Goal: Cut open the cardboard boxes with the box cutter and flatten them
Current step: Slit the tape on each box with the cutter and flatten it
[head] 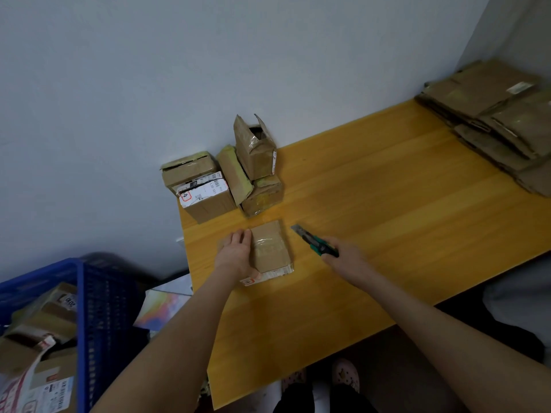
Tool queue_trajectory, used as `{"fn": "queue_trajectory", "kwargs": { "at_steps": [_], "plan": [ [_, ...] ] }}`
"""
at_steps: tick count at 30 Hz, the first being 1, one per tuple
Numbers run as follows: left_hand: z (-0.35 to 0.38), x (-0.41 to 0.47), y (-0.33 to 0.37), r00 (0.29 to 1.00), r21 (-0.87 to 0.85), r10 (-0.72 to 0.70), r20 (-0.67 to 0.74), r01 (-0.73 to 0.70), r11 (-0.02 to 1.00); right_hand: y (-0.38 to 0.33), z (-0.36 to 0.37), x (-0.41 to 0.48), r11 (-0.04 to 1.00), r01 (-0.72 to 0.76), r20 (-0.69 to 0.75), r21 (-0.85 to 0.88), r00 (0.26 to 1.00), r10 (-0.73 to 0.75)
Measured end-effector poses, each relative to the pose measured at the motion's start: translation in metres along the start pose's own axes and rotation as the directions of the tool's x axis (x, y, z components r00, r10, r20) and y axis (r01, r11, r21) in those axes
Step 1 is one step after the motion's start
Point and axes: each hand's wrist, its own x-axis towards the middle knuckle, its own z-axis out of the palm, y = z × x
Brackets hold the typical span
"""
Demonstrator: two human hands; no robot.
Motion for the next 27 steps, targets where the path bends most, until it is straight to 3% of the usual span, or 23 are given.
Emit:
{"fn": "queue_trajectory", "kwargs": {
  "at_steps": [8, 23, 27],
  "plan": [
    [0.002, -0.001, -0.001, 1.000, -0.007, 0.006, -0.013, -0.006, 1.000, -0.016, 0.010, 0.007, 0.977, -0.057, -0.010, -0.203, 0.998, 0.056],
    [0.003, 0.002, 0.001, 1.000, 0.022, -0.010, 0.004, 0.010, 1.000, -0.011, 0.000, 0.014, 0.971, 0.025, 0.116, -0.238, 0.993, 0.003],
    [0.004, 0.003, 0.001, 1.000, 0.024, -0.012, 0.012, 0.012, 1.000, -0.010, 0.002, 0.013, 0.984, 0.040, 0.148, -0.175, 0.989, -0.013]
  ]
}}
